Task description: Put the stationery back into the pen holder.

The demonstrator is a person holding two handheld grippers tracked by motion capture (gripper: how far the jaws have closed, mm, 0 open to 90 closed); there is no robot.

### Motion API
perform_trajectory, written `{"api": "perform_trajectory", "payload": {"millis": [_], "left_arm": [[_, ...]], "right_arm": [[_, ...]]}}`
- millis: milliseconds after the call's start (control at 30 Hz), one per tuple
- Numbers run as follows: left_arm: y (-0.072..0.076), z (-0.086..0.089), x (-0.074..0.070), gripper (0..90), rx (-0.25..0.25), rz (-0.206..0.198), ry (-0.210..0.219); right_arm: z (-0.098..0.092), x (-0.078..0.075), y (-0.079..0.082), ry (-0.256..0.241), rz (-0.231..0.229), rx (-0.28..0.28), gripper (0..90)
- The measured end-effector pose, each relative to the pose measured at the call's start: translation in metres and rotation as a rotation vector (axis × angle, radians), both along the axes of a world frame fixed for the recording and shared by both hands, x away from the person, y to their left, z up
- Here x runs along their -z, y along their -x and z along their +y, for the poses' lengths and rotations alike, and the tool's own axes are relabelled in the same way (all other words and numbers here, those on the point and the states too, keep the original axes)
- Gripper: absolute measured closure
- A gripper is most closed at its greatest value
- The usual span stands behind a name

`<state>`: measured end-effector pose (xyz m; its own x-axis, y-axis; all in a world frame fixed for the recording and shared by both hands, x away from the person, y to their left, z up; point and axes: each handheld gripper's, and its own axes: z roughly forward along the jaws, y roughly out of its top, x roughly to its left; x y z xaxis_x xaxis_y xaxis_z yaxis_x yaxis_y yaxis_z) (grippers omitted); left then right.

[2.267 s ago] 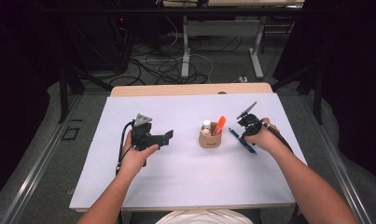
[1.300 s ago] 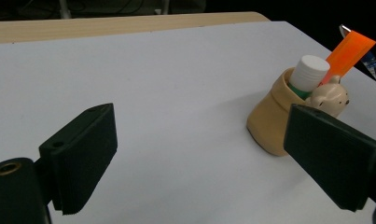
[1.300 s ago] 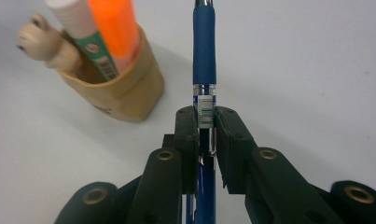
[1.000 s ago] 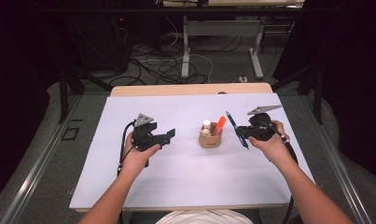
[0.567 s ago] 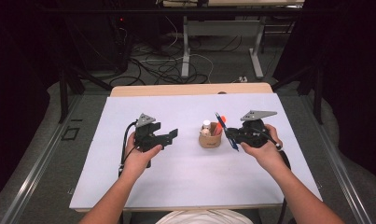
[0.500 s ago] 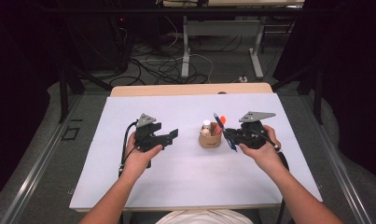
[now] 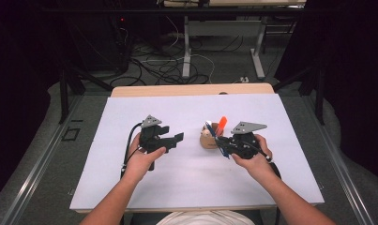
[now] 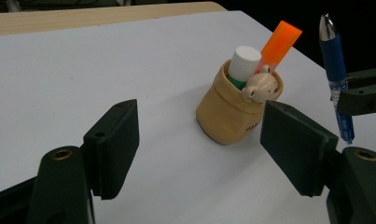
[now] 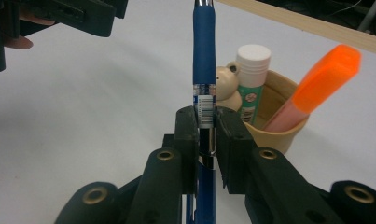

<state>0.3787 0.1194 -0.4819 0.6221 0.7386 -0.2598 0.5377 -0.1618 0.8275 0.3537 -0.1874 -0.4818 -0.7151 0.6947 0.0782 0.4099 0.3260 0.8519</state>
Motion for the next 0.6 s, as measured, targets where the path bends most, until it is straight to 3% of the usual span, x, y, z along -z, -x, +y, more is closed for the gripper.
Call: {"api": "perform_trajectory", "payload": {"millis": [233, 433, 467, 600], "left_arm": [[0.002, -0.004, 0.001, 32.8, 0.009, 0.054, 0.059], [0.004, -0.01, 0.004, 37.2, 0.048, 0.136, 0.133], [0.003, -0.011, 0.005, 41.6, 0.063, 0.148, 0.142], [0.004, -0.014, 0.009, 47.3, 0.093, 0.197, 0.174]], "right_arm": [[0.01, 0.008, 0.003, -0.01, -0.003, -0.019, 79.7], [0.016, 0.012, 0.004, -0.015, -0.008, -0.036, 79.7], [0.019, 0.014, 0.005, -0.013, 0.012, -0.037, 79.7], [0.025, 0.019, 0.007, -0.012, 0.013, -0.052, 79.7]]}}
